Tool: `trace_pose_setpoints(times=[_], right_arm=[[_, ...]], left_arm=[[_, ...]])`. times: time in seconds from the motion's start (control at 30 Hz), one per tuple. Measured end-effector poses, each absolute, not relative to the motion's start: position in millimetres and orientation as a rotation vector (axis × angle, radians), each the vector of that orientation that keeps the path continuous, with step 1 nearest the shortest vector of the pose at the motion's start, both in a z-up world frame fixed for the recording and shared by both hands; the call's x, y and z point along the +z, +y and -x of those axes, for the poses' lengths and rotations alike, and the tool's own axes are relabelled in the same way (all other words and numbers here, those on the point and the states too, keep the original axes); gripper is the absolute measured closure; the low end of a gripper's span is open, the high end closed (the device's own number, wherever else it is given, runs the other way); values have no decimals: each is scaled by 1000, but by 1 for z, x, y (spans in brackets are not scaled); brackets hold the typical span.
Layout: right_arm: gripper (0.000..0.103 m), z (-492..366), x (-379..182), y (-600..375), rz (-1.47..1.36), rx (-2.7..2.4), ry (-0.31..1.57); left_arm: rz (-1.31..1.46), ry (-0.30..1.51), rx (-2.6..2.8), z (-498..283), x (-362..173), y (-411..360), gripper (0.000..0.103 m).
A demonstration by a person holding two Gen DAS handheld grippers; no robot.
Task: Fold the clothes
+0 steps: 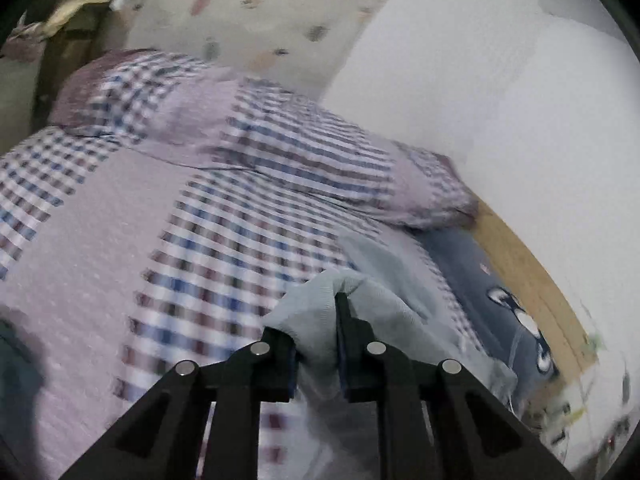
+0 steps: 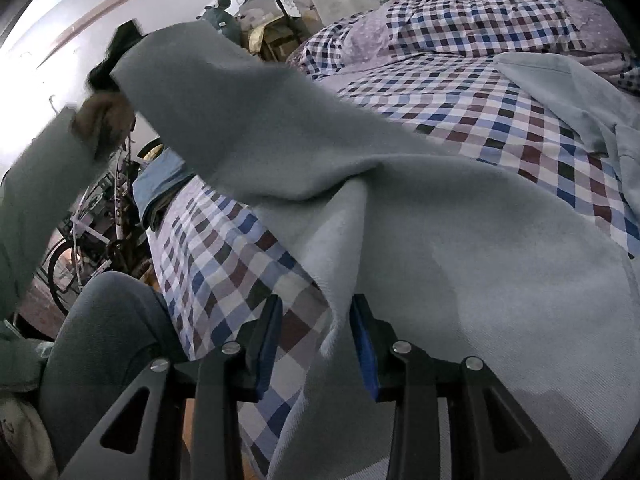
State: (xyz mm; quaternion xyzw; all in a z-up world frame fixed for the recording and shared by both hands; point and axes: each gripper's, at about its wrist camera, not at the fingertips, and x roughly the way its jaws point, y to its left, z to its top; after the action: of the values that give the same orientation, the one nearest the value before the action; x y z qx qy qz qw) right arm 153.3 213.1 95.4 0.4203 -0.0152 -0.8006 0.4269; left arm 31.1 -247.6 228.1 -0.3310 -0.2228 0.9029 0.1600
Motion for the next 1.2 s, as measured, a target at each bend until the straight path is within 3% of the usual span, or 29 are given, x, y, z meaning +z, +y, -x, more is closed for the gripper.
trace_pose_setpoints(times=[0.13, 0.3, 0.37, 0.4, 0.53, 0.67, 0.7, 0.77, 0.87, 0.93, 1.2], right_arm=[[65, -153, 93, 207, -1056, -1984, -19], [65, -152, 90, 200, -1063, -1972, 5], [65, -152, 89, 198, -1067, -1968, 13], [65, -152, 88, 197, -1074, -1968, 20], [65, -151, 85, 195, -1084, -1967, 35], [65, -150, 84, 193, -1087, -1966, 45], [65, -150, 84, 192, -1088, -1966, 48], [64, -149, 83, 191, -1090, -1966, 53], [64, -148, 83, 189, -1090, -1973, 66], [63, -148, 84, 186, -1086, -1981, 75], [63, -164, 83, 175, -1057, -2041, 257]], left_arm=[[1257, -760, 2525, 27, 199, -314, 84], [1548, -629, 2437, 35, 131, -307, 84], [1655, -601, 2386, 31, 106, -309, 72], [1697, -580, 2362, 30, 98, -309, 72], [1733, -518, 2348, 22, 102, -324, 72], [1750, -313, 2794, 15, 135, -366, 70], [1707, -338, 2883, 9, 144, -378, 68], [1617, -476, 2884, -6, 149, -389, 36], [1539, -529, 2848, -25, 143, -383, 24], [1496, -626, 2804, -36, 132, -383, 21], [1535, -1106, 2542, -55, 38, -361, 23]])
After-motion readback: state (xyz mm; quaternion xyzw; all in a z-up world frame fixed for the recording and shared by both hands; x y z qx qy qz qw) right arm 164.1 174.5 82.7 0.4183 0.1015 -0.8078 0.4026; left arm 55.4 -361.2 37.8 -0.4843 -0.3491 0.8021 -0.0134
